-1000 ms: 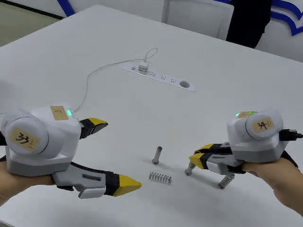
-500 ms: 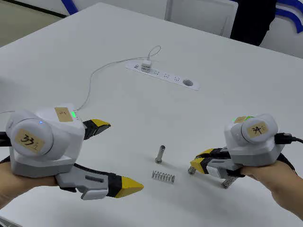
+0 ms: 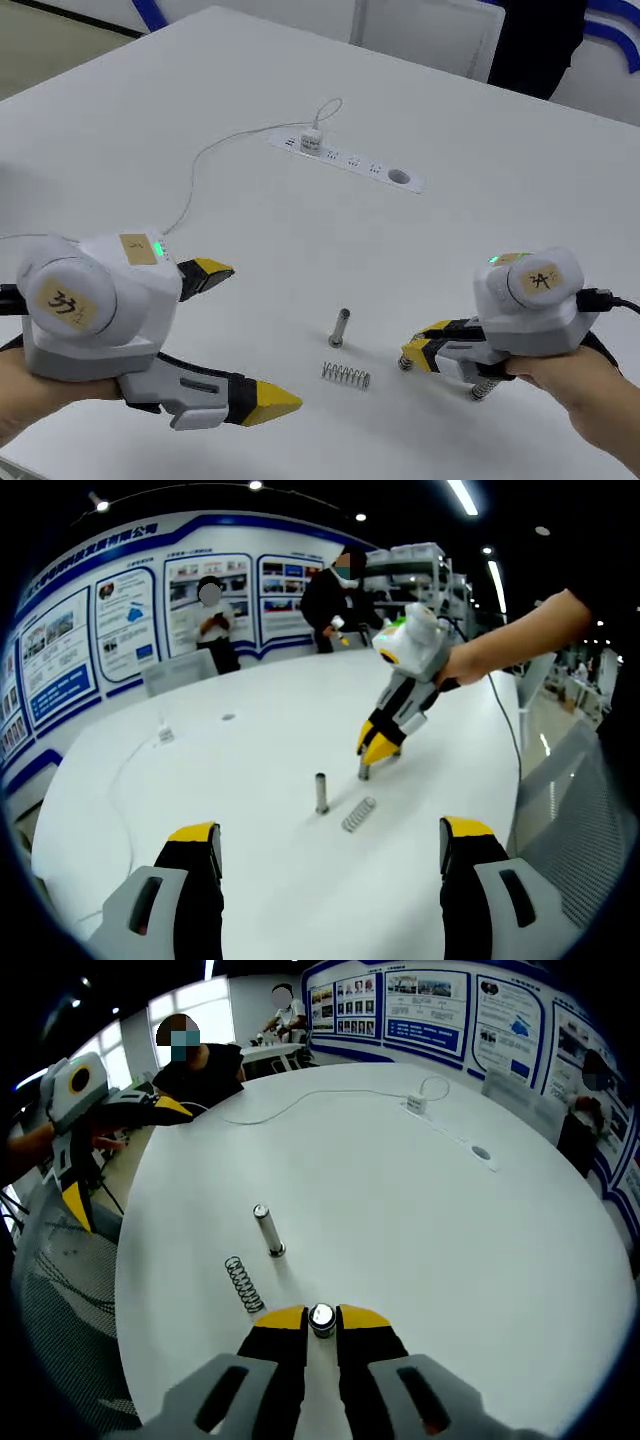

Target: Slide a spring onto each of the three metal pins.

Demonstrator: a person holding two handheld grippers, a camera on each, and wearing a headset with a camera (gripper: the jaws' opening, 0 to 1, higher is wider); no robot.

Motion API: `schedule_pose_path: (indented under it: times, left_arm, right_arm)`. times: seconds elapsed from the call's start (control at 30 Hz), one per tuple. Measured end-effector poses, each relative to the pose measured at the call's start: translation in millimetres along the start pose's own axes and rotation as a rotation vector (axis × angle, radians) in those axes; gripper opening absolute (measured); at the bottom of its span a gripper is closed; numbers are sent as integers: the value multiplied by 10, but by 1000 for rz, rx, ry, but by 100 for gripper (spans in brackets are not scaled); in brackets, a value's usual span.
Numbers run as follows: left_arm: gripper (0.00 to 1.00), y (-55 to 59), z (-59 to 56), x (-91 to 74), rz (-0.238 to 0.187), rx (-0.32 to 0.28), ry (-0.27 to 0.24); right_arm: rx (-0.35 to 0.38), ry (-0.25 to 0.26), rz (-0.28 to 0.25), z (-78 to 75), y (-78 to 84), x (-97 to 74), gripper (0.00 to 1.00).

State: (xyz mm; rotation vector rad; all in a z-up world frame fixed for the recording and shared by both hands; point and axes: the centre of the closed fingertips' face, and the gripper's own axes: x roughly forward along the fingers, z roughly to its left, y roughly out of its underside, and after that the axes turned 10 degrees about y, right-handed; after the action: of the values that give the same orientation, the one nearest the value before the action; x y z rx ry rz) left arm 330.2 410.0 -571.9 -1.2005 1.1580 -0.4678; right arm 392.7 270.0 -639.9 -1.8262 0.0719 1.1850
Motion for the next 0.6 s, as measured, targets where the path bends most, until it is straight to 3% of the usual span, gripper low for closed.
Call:
schedule_pose_path:
  times: [0.2,0.47,0.6]
  left_arm:
    - [92,13,-16,17,13,6,9]
    - [91,-109,-65,64,3,34,24]
    - [91,-92,-88,69,27,63,29]
  right_arm:
    - [2,7,-16,-22,-60,-98,13]
    - [-6,28,-54,-27,-175,-248,14]
    - [-24,24,-85,22,-263,-315,14]
